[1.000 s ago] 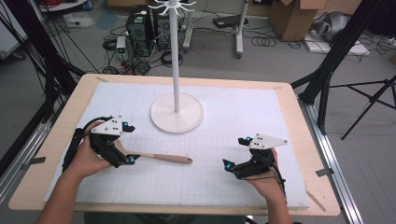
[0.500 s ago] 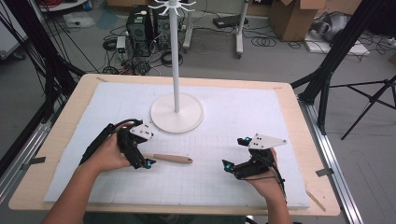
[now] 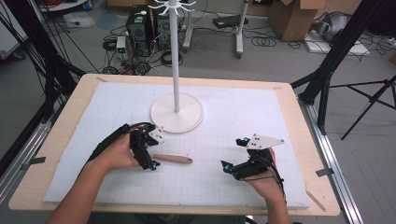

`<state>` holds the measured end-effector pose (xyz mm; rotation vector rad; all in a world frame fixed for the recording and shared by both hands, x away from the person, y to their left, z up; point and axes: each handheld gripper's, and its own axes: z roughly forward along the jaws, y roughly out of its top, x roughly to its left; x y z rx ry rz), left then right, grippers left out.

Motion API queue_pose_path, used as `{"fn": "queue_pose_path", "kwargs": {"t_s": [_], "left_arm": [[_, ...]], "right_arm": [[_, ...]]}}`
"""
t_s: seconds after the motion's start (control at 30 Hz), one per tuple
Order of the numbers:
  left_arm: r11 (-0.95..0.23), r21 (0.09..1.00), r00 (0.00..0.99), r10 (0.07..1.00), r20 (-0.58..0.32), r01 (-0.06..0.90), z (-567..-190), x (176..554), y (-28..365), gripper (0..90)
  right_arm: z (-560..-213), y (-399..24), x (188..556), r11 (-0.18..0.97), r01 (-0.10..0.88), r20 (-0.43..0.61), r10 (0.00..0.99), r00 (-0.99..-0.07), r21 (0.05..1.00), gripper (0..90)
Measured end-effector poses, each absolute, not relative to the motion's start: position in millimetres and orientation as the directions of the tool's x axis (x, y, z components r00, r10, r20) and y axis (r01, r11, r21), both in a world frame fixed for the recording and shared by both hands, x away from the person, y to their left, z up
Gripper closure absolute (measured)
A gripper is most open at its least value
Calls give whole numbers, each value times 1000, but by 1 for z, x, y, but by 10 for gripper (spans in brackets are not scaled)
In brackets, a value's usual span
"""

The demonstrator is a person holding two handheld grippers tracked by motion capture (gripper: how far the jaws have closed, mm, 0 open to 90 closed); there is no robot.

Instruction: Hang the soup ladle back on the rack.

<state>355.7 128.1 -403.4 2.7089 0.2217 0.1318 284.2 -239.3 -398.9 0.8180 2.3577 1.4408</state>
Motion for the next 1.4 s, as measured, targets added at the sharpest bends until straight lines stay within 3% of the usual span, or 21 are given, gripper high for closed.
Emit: {"fn": "queue_pose_path", "kwargs": {"t_s": [0.1,0.37,1.17,1.4], "left_arm": [[-904,407,986,161,36,132,-405,356,127,174],[-919,375,987,152,44,125,-410,356,123,266],[-923,361,990,144,3,133,-408,357,123,676],[-923,361,990,138,2,128,-409,358,123,699]], "right_arm": [[-399,-239,284,353,327,67,584,-809,877,1],[-400,-238,285,357,326,64,583,-810,875,2],[-402,-240,285,355,328,65,586,-808,876,2],[-402,-240,285,352,334,70,589,-805,874,2]]}}
